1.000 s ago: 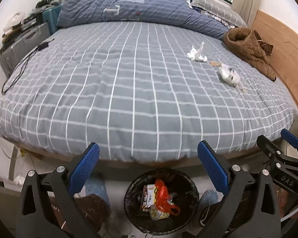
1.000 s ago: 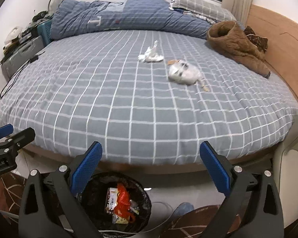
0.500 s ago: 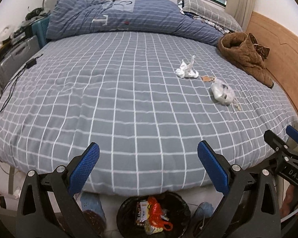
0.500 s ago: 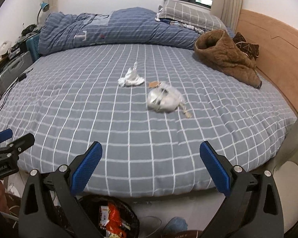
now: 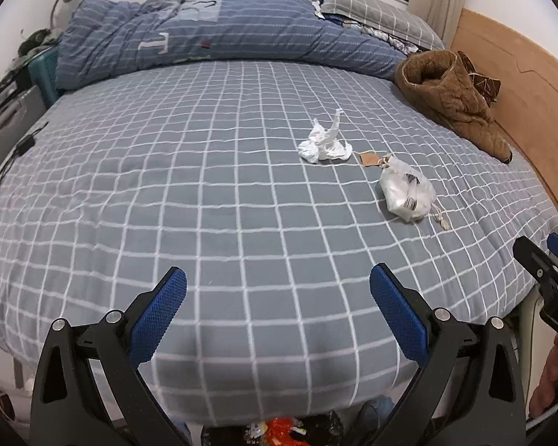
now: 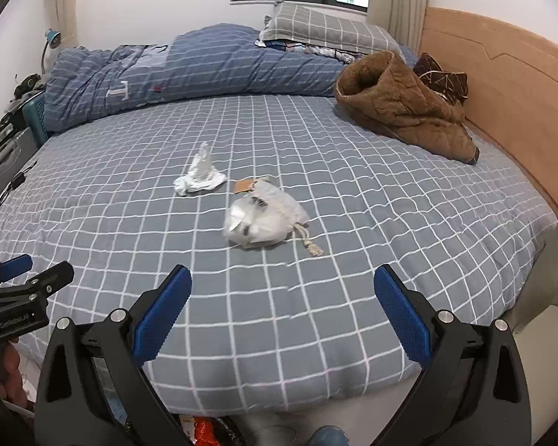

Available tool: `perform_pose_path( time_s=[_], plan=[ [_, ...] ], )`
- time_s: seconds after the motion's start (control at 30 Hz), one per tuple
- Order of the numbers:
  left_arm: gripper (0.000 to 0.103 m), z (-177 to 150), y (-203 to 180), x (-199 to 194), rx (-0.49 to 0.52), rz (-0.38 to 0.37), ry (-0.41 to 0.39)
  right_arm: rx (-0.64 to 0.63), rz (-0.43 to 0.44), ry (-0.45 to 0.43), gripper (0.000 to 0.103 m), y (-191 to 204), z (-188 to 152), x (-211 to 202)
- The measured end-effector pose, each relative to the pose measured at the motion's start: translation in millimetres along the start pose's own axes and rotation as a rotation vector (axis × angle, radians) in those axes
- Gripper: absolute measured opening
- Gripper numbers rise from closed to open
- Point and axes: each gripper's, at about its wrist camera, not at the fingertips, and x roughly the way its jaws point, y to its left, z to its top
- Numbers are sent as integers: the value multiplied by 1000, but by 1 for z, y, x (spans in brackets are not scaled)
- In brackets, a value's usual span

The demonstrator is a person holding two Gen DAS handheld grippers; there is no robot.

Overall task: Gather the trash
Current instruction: 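Raise both tools from the bin back toward the bed, then grasp the white tissue with the left tool while the right tool grasps the white pouch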

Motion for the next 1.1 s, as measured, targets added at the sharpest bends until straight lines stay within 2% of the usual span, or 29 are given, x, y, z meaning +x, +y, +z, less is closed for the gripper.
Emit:
perform_pose_path(
  time_s=[0.27,0.63,0.93,1.1],
  plan=[
    [97,43,-27,61,33,-12,14,7,23,35,95,-14,18,45],
    [97,99,-52,147,48,-21,24,-34,85,69,95,-2,36,116],
    [97,130,-70,206,51,-31,44,-13,167,74,94,1,42,146],
    [97,140,-74,232,51,-23,54,-2,204,99,87,5,42,162]
  ],
)
